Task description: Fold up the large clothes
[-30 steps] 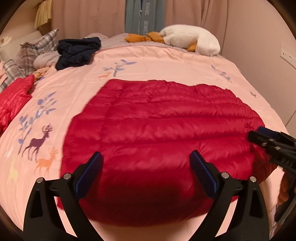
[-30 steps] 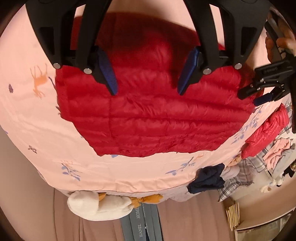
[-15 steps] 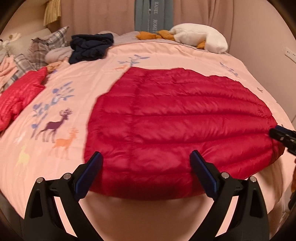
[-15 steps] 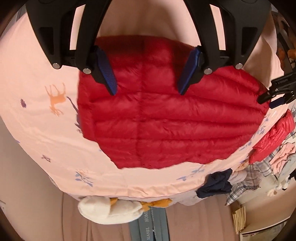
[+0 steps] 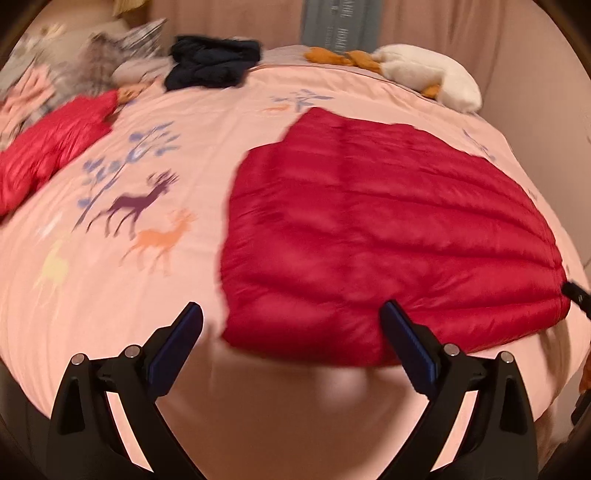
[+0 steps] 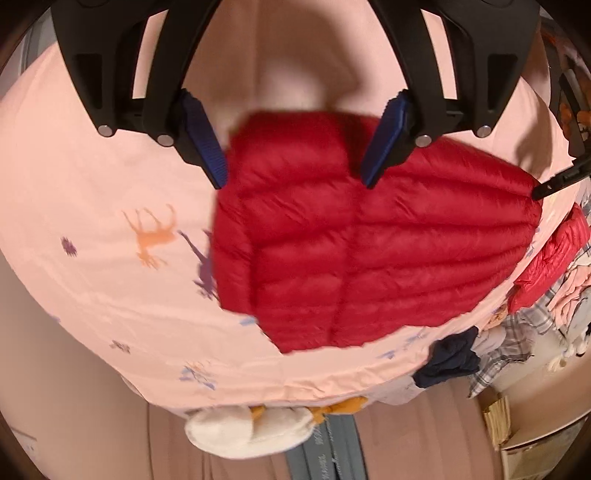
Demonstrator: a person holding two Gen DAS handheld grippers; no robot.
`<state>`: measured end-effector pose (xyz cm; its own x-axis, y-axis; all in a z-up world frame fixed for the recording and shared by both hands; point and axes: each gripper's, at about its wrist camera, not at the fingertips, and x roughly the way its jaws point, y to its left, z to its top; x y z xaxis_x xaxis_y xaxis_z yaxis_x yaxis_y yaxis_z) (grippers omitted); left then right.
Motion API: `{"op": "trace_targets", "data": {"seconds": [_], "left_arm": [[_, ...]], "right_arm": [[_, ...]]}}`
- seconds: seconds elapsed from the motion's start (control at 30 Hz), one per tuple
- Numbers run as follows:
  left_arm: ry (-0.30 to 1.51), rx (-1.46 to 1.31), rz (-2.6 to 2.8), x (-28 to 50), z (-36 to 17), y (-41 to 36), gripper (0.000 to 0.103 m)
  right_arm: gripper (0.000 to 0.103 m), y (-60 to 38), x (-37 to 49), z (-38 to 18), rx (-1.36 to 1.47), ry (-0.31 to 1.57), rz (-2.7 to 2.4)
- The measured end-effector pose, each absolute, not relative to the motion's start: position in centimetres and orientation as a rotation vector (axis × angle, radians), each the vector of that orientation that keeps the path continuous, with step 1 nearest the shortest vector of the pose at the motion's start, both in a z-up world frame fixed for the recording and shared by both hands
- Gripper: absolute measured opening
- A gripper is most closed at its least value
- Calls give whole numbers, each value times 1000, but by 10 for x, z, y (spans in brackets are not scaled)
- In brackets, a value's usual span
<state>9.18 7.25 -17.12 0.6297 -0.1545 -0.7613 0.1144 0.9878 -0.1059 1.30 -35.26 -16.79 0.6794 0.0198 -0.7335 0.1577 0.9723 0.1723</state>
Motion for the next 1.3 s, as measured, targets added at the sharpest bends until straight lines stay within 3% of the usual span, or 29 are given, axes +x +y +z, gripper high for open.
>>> {"op": "trace_targets", "data": {"seconds": [0.17, 0.27, 0.37, 0.4, 0.43, 0.5, 0.57, 0.6, 0.67, 0.83, 1.3], "left_arm": [[909, -141, -178, 96, -180, 97, 98], [904, -128, -197, 98, -182, 92, 98], [916, -126, -197, 102, -184, 90, 98], [913, -124, -196, 102, -184, 90, 98], [909, -123, -199, 101, -183, 90, 95], [903, -126, -222, 102, -181, 89, 86], [903, -122, -249, 102, -179, 85, 69], [902, -107, -252, 102, -179, 81, 67], [894, -85, -253, 102, -177, 75, 59], [906, -129, -284, 102, -176, 78, 50], [930, -145, -295, 98, -182, 76, 49]], "right_arm": [[76, -358, 14, -183, 337, 843, -23], [67, -355, 17, -184, 351, 842, -21], [49, -355, 16, -182, 350, 834, -31], [38, -356, 16, -181, 353, 832, -32], [30, -358, 15, -180, 362, 827, -31], [23, -360, 16, -177, 372, 816, -26], [19, -357, 17, -176, 355, 813, -32], [17, -355, 18, -174, 347, 810, -36], [15, -354, 22, -172, 338, 799, -46], [13, -363, 35, -165, 347, 775, -63], [15, -365, 25, -180, 371, 809, -44]]}}
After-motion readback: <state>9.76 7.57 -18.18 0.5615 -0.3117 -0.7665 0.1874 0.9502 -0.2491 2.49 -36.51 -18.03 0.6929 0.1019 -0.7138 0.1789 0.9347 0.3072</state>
